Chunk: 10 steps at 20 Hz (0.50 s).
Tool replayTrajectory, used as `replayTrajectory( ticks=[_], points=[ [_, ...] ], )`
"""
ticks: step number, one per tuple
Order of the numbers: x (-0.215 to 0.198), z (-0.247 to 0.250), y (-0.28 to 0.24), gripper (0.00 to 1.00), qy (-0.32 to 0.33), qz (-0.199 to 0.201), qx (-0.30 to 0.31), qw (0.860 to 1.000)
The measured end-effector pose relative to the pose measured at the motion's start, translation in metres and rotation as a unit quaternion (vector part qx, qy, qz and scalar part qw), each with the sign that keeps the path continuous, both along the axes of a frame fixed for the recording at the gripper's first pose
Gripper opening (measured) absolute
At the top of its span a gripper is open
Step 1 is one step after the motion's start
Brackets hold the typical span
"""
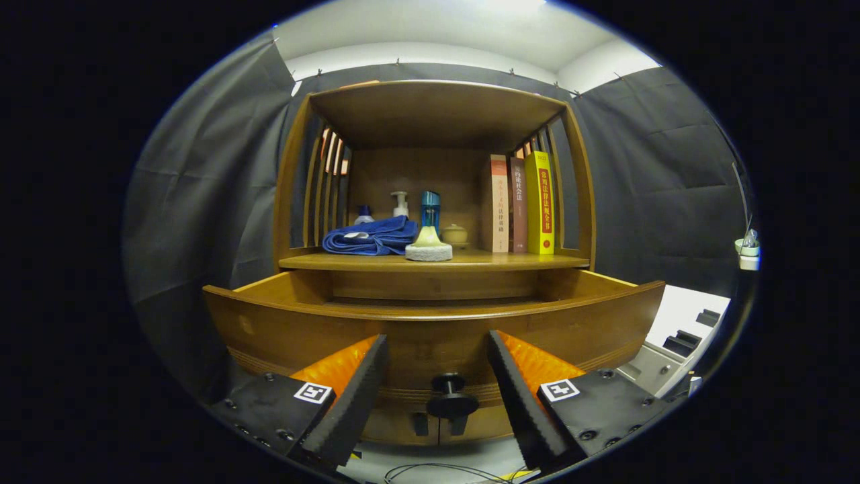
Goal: Pull open the drawer, take out the items inside it, and place them on the countertop above the cabinet.
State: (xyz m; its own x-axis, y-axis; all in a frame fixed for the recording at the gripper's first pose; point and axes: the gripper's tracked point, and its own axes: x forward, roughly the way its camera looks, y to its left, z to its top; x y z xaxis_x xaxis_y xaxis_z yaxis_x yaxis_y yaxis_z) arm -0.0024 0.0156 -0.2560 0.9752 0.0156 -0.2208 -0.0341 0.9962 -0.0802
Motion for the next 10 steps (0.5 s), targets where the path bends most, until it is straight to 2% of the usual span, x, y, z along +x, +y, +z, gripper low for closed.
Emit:
replayTrajectory(
  ticks=[10],
  points=[
    [0.014,-0.002,0.001,0.97,0.009,0.012,0.014,1.000]
  ],
)
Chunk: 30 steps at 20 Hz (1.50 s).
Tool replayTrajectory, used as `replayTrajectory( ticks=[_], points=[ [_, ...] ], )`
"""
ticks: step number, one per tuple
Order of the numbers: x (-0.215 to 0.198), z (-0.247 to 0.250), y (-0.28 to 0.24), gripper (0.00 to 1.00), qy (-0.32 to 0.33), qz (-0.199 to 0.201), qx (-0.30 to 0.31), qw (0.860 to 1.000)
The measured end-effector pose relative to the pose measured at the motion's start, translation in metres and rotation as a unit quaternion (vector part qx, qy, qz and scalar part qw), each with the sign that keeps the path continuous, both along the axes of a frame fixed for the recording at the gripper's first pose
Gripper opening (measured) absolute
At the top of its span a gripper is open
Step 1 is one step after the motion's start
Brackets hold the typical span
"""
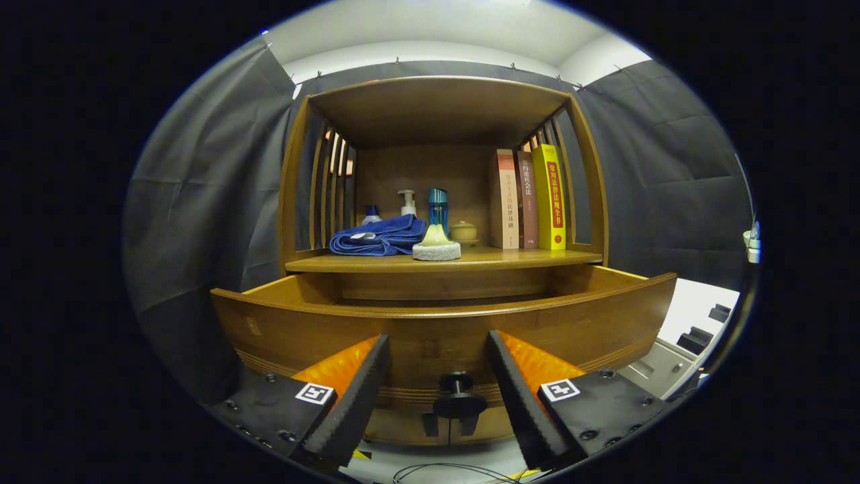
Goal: Pull open the drawer, take out the items inside it, and place them on the countertop above the cabinet.
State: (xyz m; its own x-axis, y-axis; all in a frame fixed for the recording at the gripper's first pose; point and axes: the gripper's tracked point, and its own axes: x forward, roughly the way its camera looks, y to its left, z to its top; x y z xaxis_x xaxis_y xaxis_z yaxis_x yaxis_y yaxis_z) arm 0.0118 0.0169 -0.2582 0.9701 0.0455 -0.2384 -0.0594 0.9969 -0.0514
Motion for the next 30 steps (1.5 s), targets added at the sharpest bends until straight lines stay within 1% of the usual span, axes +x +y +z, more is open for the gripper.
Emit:
replayTrajectory(
  ticks=[11,18,30],
  points=[
    [0.046,-0.015,0.000,0.97,0.016,0.000,-0.001,1.000],
    [0.083,-0.032,0.003,0.98,0.025,0.001,-0.001,1.000],
    [0.121,-0.049,0.003,0.98,0.039,-0.001,0.002,0.999]
  ],
)
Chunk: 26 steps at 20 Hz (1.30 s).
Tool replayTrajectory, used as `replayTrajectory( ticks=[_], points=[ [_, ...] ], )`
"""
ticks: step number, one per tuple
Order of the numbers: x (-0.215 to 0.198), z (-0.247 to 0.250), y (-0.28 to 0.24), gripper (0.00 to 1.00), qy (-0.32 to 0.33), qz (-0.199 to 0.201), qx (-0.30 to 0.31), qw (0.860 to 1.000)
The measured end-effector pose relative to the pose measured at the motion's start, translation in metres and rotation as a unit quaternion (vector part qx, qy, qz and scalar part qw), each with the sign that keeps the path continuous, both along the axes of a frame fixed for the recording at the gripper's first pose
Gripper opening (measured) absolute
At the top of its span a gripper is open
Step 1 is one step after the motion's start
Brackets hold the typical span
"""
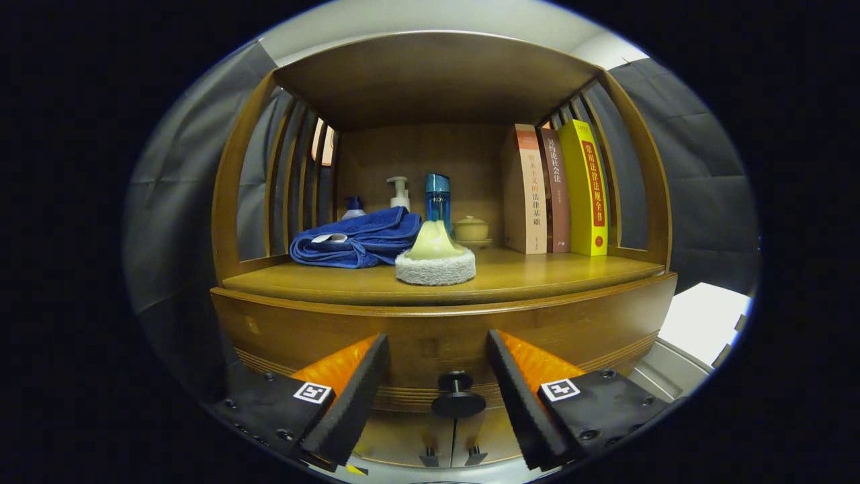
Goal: Pull open the drawer, take out the items inside it, and place them on the countertop above the cabinet.
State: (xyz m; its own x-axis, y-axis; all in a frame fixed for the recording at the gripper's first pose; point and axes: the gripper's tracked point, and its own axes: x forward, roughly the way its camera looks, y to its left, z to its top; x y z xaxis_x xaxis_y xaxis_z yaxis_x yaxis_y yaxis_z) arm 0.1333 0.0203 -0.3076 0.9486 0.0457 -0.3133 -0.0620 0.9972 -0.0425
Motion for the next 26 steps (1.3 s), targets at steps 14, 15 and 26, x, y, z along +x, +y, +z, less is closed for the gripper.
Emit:
replayTrajectory(
  ticks=[14,15,26],
  points=[
    [-0.017,0.056,-0.015,0.97,-0.029,-0.020,-0.009,0.999],
    [-0.027,0.068,-0.015,0.97,-0.032,-0.021,-0.005,0.999],
    [-0.109,0.243,-0.021,0.97,-0.091,-0.018,0.019,0.996]
  ],
)
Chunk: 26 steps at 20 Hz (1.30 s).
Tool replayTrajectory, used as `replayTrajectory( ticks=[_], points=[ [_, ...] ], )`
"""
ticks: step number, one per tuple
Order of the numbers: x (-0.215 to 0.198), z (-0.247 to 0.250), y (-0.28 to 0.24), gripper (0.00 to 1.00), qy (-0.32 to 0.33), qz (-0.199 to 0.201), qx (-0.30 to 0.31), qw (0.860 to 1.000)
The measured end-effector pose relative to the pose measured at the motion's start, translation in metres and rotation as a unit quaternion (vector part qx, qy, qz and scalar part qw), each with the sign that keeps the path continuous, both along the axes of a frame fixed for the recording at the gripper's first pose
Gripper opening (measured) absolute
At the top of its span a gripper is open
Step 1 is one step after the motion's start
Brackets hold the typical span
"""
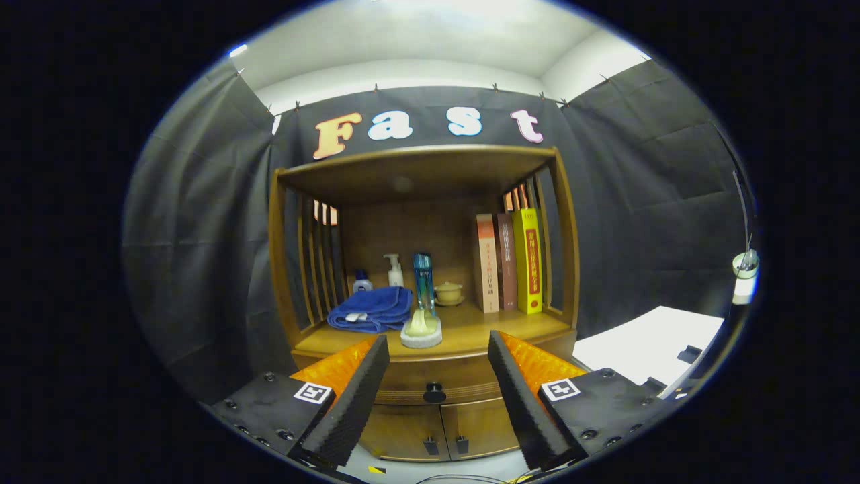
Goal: Pull open the drawer, take out the items inside it, and place them on the countertop above the cabinet.
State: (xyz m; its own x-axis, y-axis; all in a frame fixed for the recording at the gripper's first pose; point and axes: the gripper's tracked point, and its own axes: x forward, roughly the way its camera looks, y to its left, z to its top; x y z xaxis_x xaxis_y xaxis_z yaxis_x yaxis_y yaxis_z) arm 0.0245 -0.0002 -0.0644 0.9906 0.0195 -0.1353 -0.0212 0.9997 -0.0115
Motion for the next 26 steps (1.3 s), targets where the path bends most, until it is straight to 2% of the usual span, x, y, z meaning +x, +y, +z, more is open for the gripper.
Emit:
replayTrajectory(
  ticks=[4,9,15,20,26],
  points=[
    [-0.033,0.042,0.010,0.97,-0.017,0.019,0.008,1.000],
    [-0.046,0.067,0.023,0.97,-0.027,0.040,-0.009,0.999],
    [-0.044,0.050,0.017,0.97,-0.019,0.038,0.014,0.999],
    [-0.040,0.042,0.001,0.96,-0.015,0.016,0.041,0.999],
    [-0.040,0.046,-0.014,0.96,-0.019,0.005,0.039,0.999]
  ],
)
